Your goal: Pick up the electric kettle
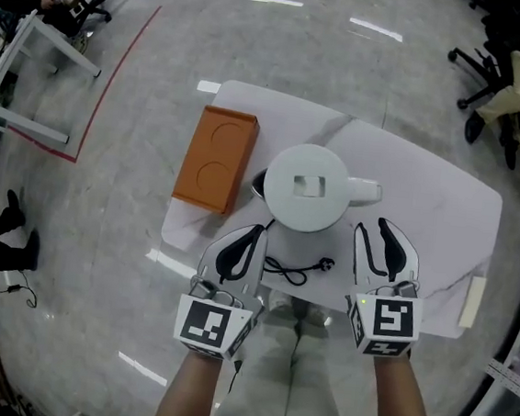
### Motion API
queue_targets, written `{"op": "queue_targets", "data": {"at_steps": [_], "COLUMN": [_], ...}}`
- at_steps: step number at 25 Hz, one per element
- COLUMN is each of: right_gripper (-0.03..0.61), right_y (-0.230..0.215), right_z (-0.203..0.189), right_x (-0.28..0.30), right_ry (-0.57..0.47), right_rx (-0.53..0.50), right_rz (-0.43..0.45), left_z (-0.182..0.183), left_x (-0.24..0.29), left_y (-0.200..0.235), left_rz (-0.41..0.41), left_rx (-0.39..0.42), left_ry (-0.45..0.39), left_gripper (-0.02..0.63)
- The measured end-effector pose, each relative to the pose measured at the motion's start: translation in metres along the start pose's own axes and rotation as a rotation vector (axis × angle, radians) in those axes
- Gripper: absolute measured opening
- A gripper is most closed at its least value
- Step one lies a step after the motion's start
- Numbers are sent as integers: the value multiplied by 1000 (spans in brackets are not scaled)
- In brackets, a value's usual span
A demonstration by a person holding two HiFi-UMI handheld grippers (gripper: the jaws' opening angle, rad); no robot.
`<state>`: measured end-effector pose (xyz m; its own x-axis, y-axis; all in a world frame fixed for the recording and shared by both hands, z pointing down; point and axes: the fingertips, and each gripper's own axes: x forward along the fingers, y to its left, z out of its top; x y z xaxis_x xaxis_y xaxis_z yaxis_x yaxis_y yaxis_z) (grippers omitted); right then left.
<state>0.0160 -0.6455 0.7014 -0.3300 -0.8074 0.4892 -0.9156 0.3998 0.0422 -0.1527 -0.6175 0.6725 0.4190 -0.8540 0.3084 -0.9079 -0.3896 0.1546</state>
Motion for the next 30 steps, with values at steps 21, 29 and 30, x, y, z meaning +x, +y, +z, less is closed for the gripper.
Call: {"op": "queue_targets", "data": {"at_steps": [21,29,30], "right_gripper": [204,169,167], "right_y": [-25,-29,-30], "right_z": [-2,-1,0], "right_x": [84,103,104], "right_ry": [-82,-101,-112], "right_rx": [-83,-63,-63], "right_rz": [-81,-97,-100], "left_z": [-36,-38,-39], "left_x": [42,67,70], "left_y": [57,71,72], "left_rz": [116,116,117], "left_rx": [8,26,25], "left_ry": [-13,-4,-4], "left_gripper": [2,2,2]}}
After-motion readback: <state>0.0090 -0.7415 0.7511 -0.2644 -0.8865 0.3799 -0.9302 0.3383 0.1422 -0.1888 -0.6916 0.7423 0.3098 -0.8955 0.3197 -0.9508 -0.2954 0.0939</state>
